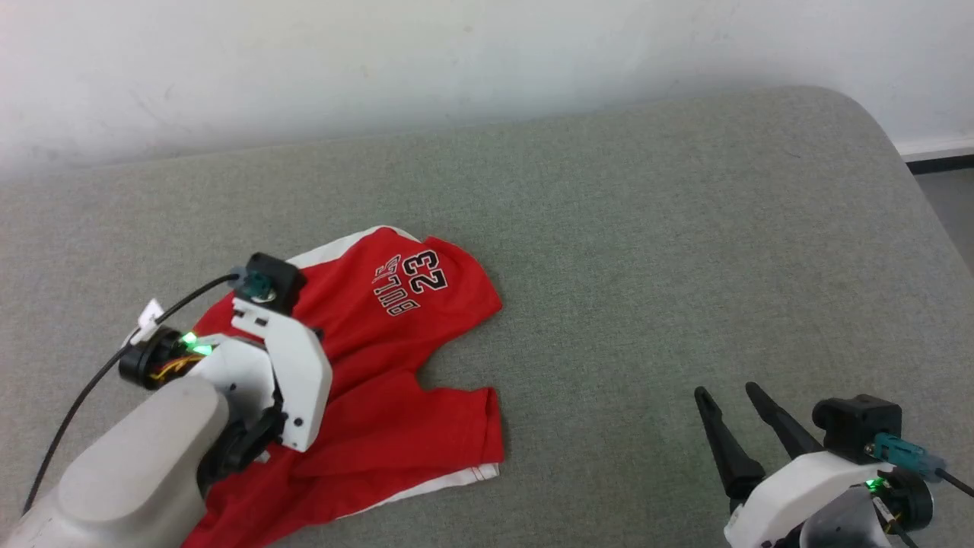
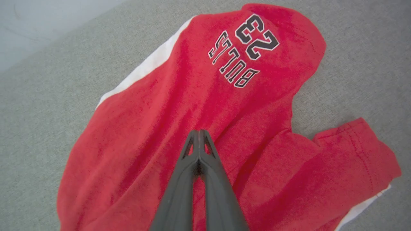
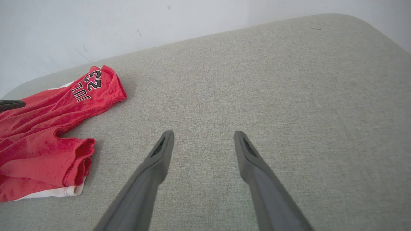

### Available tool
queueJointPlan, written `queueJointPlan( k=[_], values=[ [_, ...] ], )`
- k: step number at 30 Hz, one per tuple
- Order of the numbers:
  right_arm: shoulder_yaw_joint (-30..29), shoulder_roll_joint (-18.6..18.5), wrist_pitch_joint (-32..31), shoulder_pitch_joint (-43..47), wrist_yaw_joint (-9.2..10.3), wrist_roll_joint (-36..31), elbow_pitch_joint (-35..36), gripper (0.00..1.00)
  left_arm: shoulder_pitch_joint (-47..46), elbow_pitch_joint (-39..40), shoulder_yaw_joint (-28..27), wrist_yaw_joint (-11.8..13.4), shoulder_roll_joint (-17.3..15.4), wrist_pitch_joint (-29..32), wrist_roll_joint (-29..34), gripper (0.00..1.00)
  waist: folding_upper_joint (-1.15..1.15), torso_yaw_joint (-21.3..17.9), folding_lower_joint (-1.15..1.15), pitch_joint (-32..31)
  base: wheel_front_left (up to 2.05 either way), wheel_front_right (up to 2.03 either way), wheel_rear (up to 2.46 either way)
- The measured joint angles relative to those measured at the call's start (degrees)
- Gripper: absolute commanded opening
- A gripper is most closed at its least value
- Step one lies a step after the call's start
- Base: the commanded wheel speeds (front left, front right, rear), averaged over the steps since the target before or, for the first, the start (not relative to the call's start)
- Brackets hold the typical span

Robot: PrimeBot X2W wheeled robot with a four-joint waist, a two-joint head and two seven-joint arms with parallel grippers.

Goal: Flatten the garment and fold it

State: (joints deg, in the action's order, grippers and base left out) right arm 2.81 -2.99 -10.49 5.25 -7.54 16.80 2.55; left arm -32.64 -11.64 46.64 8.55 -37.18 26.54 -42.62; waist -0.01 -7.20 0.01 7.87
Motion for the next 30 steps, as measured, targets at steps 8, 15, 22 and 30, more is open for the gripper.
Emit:
queueJointPlan(
  k=[8,15,22,30],
  values=[
    [-0.57,0.02,0.1,0.38,0.0,0.18,-0.3,1.0,3.89,5.11,-1.32,0.07,-2.59,1.87,-4.58,1.0,0.0,0.62,0.0,-1.41,0.0,0.0,0.0],
    [-0.57,0.02,0.11,1.3,0.0,0.44,-0.18,1.0,10.45,13.83,-2.24,1.76,-8.82,5.69,-8.75,1.0,0.0,1.63,-0.01,-2.37,0.0,0.0,0.0],
    [0.02,0.01,0.19,1.14,0.0,0.49,-0.15,1.0,12.31,13.82,-1.82,2.59,-9.32,6.33,-9.83,0.71,0.0,2.0,-0.01,-1.02,0.0,0.0,0.0],
    [0.13,0.01,0.19,0.86,0.01,0.48,-0.22,1.0,11.89,10.89,-0.67,1.49,-7.91,6.55,-9.23,0.0,0.01,1.14,-0.01,-0.25,0.0,0.0,0.0]
  ],
)
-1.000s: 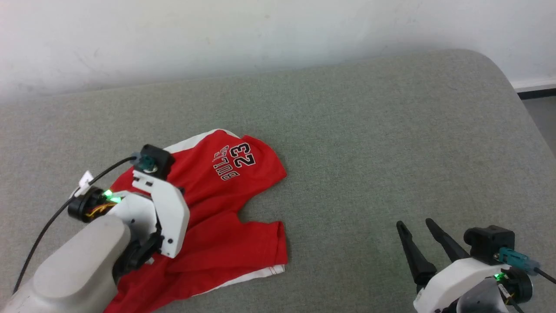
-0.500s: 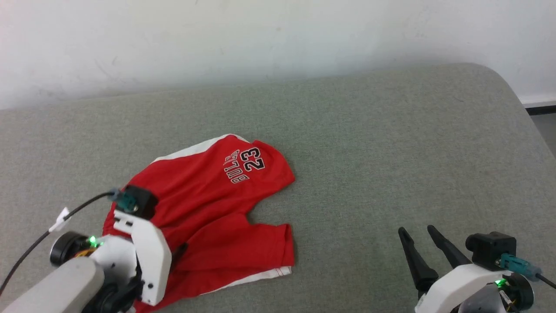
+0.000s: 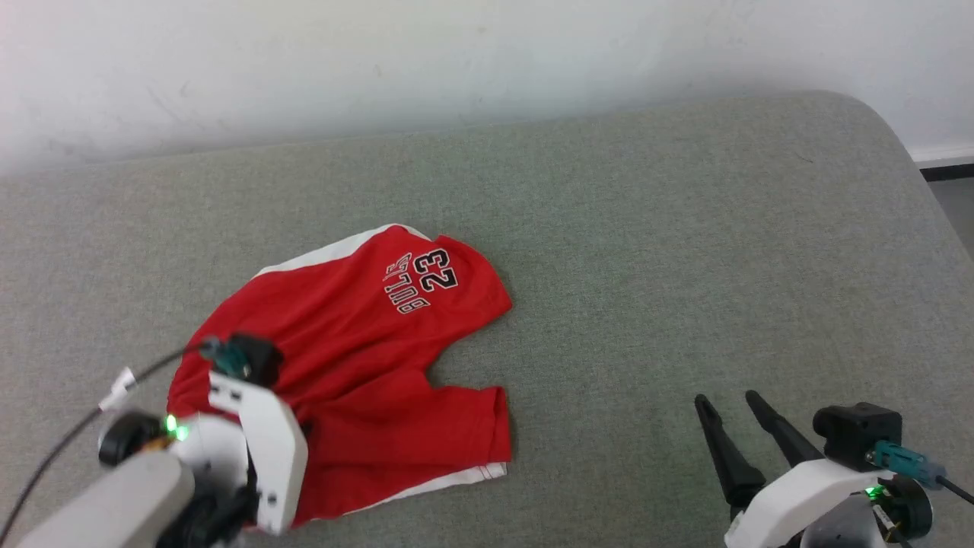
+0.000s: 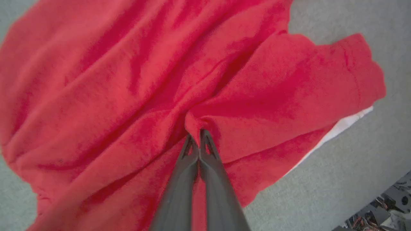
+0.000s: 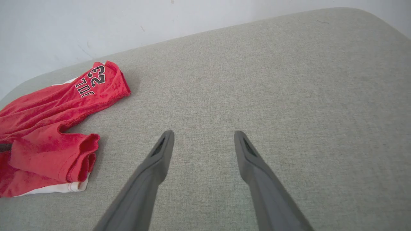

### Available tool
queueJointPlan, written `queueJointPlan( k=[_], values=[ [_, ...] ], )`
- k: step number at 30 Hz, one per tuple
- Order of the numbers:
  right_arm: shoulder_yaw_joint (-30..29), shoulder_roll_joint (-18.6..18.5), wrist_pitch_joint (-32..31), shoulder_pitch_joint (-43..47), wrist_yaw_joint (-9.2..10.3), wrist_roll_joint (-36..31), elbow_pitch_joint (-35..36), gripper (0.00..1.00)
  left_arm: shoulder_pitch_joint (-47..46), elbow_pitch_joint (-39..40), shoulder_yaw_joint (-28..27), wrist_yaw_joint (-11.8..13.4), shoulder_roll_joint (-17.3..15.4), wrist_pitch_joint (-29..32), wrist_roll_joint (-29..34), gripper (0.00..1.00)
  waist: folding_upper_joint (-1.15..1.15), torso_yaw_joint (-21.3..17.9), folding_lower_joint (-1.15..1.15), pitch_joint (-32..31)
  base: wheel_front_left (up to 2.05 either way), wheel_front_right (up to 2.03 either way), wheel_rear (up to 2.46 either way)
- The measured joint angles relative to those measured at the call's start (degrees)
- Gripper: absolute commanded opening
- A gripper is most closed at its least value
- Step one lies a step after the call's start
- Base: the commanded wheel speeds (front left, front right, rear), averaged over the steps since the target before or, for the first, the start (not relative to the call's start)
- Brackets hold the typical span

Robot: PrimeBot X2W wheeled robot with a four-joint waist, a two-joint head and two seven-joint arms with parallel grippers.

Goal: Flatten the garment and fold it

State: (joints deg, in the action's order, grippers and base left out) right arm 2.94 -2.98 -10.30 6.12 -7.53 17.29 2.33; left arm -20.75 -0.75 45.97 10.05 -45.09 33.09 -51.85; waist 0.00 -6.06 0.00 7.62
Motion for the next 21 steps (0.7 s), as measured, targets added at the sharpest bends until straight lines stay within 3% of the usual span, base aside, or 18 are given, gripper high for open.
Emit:
queueJointPlan(
  k=[6,13,14,15,16,21],
  values=[
    [-0.2,-0.01,0.26,-0.01,-0.01,-0.01,-0.07,1.0,-6.72,-1.55,-2.22,0.67,2.34,-5.48,4.65,0.0,0.0,0.3,0.0,0.24,0.0,0.0,0.0],
    [0.96,0.02,0.23,-1.46,-0.01,-0.09,-0.09,1.0,-11.13,-12.99,-2.19,1.24,9.4,-8.05,5.89,0.0,0.0,-0.17,0.0,1.08,0.0,0.0,0.0],
    [1.0,0.02,0.23,-1.47,0.0,-0.09,-0.11,1.0,-11.12,-14.47,-2.09,1.15,10.1,-8.55,5.82,0.05,0.0,-0.36,0.0,1.11,0.0,0.0,0.0],
    [1.01,0.0,0.23,-1.47,-0.01,-0.09,-0.19,1.0,-11.09,-15.8,-2.21,1.03,10.78,-9.02,5.2,0.72,0.0,-0.54,0.0,1.11,0.0,0.0,0.0],
    [0.99,-0.01,0.24,-1.46,0.0,-0.08,-0.32,1.0,-11.0,-16.66,-2.49,0.98,11.39,-9.93,4.55,1.0,0.0,-0.66,0.01,1.06,0.0,0.0,0.0],
    [1.24,-0.02,0.25,-0.94,0.0,-0.05,-0.78,1.0,-7.42,-15.86,-7.15,2.68,12.73,-19.26,2.15,1.0,0.0,-0.63,0.0,-0.18,0.0,0.0,0.0]
  ],
)
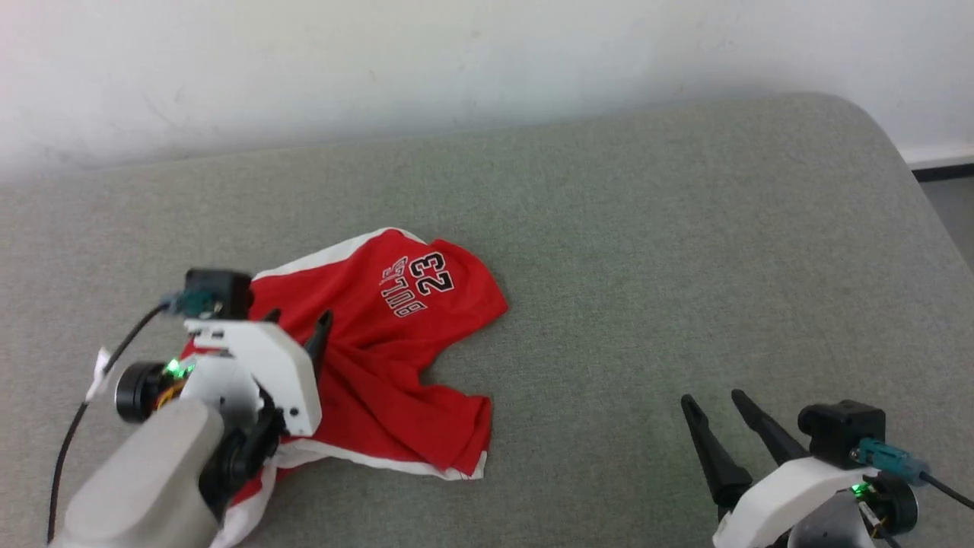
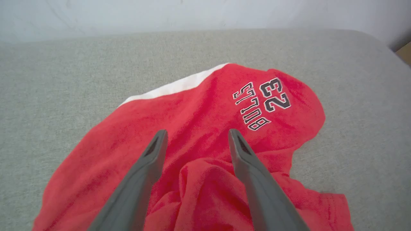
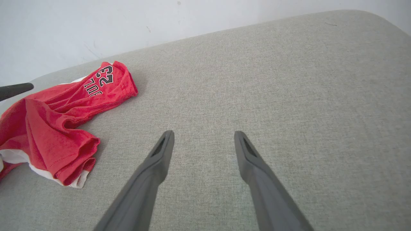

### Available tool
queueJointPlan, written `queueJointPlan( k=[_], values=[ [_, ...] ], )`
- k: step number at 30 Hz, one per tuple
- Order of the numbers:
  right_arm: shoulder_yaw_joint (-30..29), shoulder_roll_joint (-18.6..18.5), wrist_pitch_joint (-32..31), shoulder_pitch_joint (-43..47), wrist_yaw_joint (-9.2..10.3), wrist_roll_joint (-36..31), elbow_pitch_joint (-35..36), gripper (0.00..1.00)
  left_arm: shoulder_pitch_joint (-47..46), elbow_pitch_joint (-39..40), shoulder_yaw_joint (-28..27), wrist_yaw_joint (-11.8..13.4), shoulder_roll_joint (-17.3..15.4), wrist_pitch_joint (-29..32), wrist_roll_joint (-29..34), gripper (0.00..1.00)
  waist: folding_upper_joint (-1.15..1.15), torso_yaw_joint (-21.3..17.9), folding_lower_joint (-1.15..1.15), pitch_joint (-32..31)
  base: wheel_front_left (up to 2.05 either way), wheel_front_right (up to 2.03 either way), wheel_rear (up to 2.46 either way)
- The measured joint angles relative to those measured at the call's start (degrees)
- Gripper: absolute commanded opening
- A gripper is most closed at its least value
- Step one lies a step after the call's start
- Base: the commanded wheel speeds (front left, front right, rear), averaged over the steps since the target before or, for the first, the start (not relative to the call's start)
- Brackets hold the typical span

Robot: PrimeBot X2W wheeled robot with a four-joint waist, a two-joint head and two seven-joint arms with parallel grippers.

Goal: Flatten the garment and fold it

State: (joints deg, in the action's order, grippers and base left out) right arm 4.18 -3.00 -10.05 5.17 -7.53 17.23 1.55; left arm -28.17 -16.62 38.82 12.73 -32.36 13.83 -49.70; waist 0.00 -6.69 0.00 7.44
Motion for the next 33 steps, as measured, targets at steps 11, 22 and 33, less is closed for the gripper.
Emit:
queueJointPlan(
  k=[11,22,33],
  values=[
    [1.52,0.01,-1.26,1.52,-0.01,-0.12,0.43,1.0,14.01,13.01,-6.36,8.03,-0.12,-22.25,3.09,1.0,0.0,3.97,0.0,-3.08,0.0,0.0,0.0],
    [9.66,-0.68,-6.44,1.22,0.0,-0.08,-2.04,1.0,25.69,21.37,-14.51,11.25,3.43,-28.5,12.88,1.0,0.0,7.33,-0.01,-5.2,0.0,0.0,0.0],
    [19.85,-1.65,-10.48,-7.99,0.0,1.63,-15.73,1.0,31.3,21.97,-19.62,6.37,9.92,-28.55,19.16,1.0,0.0,10.88,0.0,-5.41,0.0,0.0,0.0]
  ],
)
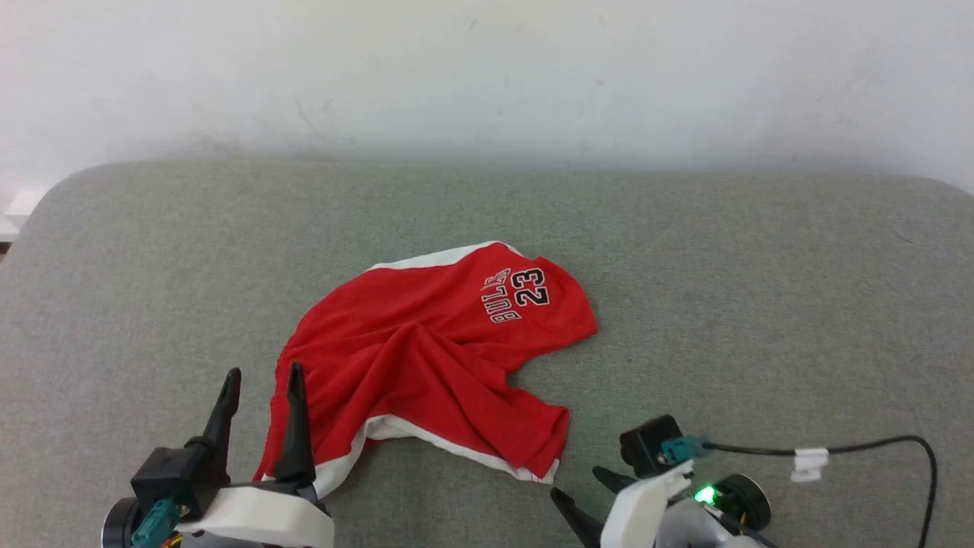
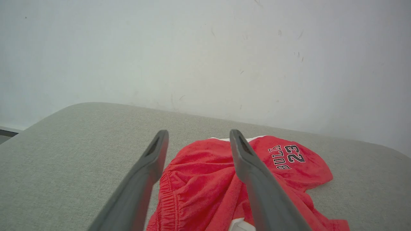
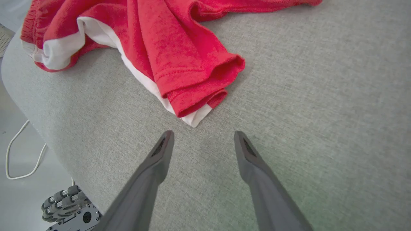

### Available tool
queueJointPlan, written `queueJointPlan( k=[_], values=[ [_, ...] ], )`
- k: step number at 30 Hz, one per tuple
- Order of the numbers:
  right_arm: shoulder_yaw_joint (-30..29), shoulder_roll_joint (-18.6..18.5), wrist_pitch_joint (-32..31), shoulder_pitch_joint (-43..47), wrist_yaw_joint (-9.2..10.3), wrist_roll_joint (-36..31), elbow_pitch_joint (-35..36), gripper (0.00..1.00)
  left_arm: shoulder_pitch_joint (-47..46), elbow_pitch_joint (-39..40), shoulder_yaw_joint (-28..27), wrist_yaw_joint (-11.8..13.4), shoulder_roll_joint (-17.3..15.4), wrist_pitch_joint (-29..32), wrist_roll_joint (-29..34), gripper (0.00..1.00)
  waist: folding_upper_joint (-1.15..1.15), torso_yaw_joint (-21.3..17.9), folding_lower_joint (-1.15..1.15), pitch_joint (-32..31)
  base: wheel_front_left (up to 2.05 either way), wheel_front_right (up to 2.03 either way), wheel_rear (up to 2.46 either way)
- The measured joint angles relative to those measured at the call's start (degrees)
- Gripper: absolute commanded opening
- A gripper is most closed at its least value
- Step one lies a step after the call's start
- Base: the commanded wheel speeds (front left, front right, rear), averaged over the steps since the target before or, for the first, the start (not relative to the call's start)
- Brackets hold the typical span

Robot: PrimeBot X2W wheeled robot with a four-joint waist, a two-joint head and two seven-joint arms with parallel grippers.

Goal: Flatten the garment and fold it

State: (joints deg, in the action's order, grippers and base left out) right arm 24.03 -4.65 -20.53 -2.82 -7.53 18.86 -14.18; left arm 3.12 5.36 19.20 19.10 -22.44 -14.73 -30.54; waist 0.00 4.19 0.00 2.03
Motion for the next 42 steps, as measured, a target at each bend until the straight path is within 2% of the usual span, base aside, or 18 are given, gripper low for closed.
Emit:
queueJointPlan(
  k=[13,14,16,17,23,28,36,42],
  values=[
    [4.67,1.85,-2.3,-11.69,-0.02,2.25,-16.34,1.0,-0.04,-2.45,-2.16,-3.56,4.2,0.0,2.94,1.0,0.01,1.95,0.0,2.07,0.0,0.0,0.0],
    [5.2,1.85,-2.77,-12.28,-0.02,2.94,-16.95,0.67,-0.04,-2.74,-2.24,-3.9,4.35,0.0,2.97,1.0,0.01,1.98,0.0,2.21,0.0,0.0,0.0],
    [6.57,1.69,-3.23,-13.37,0.02,4.05,-17.8,0.26,-0.05,-3.09,-2.56,-4.3,4.7,0.0,3.38,1.0,0.01,1.96,0.0,2.39,0.0,0.0,0.0],
    [7.2,1.49,-3.39,-13.85,0.1,4.65,-18.12,0.0,-0.05,-3.3,-2.69,-4.48,4.88,0.0,3.45,1.0,0.01,1.93,0.0,2.44,0.0,0.0,0.0],
    [10.85,1.64,-0.6,-14.72,0.15,8.25,-18.18,0.0,-0.05,-4.46,-3.52,-5.55,5.88,0.0,3.94,1.0,0.01,1.74,0.01,2.23,0.0,0.0,0.0],
    [9.22,0.8,3.12,-14.07,0.05,9.27,-14.75,0.0,-0.02,-5.08,-4.04,-6.22,6.01,0.0,4.94,1.0,0.01,1.61,0.01,1.74,0.0,0.0,0.0],
    [-4.05,-6.11,2.85,-6.59,0.0,7.77,-2.38,0.0,1.57,-4.97,-3.68,-6.55,4.14,3.01,5.42,1.0,0.01,0.44,0.01,0.59,0.0,0.0,0.0],
    [-14.84,-6.57,-2.41,3.14,0.0,4.33,6.43,0.0,2.98,-2.12,-2.21,-8.76,0.26,11.61,3.97,1.0,0.01,-0.44,0.0,-0.31,0.0,0.0,0.0]
  ],
)
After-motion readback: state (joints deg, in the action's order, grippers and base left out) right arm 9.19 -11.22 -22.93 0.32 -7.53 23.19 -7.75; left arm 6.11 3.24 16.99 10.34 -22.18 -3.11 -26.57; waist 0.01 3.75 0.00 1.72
